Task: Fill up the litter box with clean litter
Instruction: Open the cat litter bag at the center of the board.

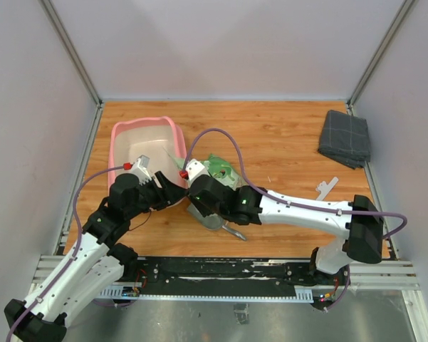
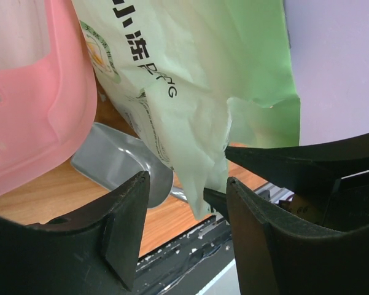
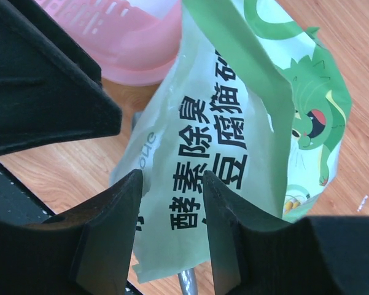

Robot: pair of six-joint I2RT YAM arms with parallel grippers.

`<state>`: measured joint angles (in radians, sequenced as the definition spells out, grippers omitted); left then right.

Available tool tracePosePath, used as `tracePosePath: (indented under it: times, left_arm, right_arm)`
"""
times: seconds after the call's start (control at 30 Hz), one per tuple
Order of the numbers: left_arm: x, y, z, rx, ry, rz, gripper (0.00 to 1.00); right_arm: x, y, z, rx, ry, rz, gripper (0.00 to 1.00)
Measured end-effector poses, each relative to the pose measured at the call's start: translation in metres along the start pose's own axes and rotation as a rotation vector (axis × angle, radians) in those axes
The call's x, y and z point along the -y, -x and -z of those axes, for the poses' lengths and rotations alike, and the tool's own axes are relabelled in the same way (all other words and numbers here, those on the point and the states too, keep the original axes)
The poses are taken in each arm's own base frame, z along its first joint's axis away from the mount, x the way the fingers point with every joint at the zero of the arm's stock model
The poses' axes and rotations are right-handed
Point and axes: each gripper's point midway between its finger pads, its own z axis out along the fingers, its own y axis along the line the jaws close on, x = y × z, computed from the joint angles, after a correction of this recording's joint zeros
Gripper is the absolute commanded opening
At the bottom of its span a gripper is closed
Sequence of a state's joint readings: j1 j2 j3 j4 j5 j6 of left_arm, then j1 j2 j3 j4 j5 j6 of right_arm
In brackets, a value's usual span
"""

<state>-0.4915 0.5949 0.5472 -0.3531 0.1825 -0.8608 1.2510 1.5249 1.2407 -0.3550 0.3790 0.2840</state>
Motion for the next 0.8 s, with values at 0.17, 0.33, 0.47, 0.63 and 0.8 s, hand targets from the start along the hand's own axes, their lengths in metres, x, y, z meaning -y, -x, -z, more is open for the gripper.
tracePosePath:
  times: [0.17, 0.33, 0.47, 0.63, 0.8]
  left_arm:
    - [0.0, 0.0, 0.0, 0.0, 0.0, 0.0, 0.58]
    - [0.0, 0.0, 0.0, 0.0, 0.0, 0.0, 0.58]
    - [0.0, 0.0, 0.0, 0.001, 0.001, -0.001, 0.58]
    - [-0.001, 0.001, 0.0, 0.005, 0.006, -0.003, 0.58]
    - [-0.001, 0.0, 0.0, 0.003, 0.003, -0.003, 0.57]
  right_arm:
    - [0.0, -0.003, 0.0, -0.01, -0.059, 0.035, 0.51]
    - [-0.015, -0.005, -0.002, -0.018, -0.06, 0.073, 0.5]
    - [-0.021, -0.006, -0.006, -0.03, -0.067, 0.084, 0.45]
    - [-0.021, -0.003, -0.008, -0.025, -0.094, 0.086, 0.29]
    - [-0.009, -0.005, -0.007, -0.027, -0.167, 0.09, 0.16]
